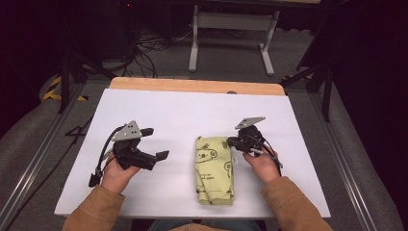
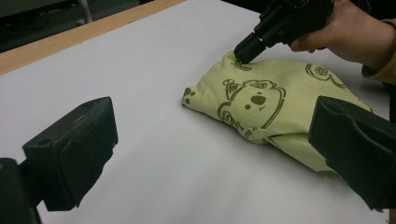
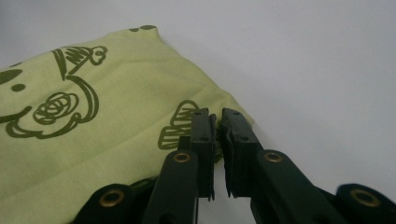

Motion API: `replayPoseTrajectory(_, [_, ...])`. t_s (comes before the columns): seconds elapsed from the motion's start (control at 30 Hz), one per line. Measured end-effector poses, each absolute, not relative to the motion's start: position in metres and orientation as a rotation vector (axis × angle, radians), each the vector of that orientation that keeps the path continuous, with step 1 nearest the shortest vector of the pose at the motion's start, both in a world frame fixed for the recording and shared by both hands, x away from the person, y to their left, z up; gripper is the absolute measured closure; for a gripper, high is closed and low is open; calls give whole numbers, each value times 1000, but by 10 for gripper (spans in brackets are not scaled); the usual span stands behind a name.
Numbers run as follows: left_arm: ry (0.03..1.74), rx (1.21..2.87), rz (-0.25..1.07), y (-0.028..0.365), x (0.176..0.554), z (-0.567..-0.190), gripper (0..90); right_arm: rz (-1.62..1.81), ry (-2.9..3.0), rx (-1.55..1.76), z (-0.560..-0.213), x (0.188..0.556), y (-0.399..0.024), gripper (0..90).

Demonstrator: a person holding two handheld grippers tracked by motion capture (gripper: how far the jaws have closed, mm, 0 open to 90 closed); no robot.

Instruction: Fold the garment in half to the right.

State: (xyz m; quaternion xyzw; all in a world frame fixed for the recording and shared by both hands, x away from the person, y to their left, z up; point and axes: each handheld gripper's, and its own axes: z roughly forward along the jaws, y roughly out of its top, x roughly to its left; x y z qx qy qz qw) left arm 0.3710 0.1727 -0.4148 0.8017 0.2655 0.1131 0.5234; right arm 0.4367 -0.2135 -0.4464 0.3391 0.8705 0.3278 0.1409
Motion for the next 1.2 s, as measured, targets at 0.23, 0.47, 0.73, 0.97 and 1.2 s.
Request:
replayPoseTrajectory(0.23, [626, 1911, 270, 172, 370, -414, 23, 1040, 2505, 890, -428, 415, -206, 826])
replayPoseTrajectory(0.47, [623, 1925, 273, 171, 369, -416, 23, 1174, 2562, 718, -417, 380, -181, 826])
replayPoseTrajectory(0.73, [627, 1924, 274, 173, 368, -418, 23, 1117, 2631, 659, -435, 362, -168, 764])
replayPoseTrajectory(0.97, [633, 1928, 270, 174, 368, -420, 23, 1031, 2644, 706, -460, 350, -188, 716])
replayPoseTrajectory(1.2, [637, 1939, 258, 174, 367, -422, 20, 1100, 2598, 733, -469, 340, -207, 656])
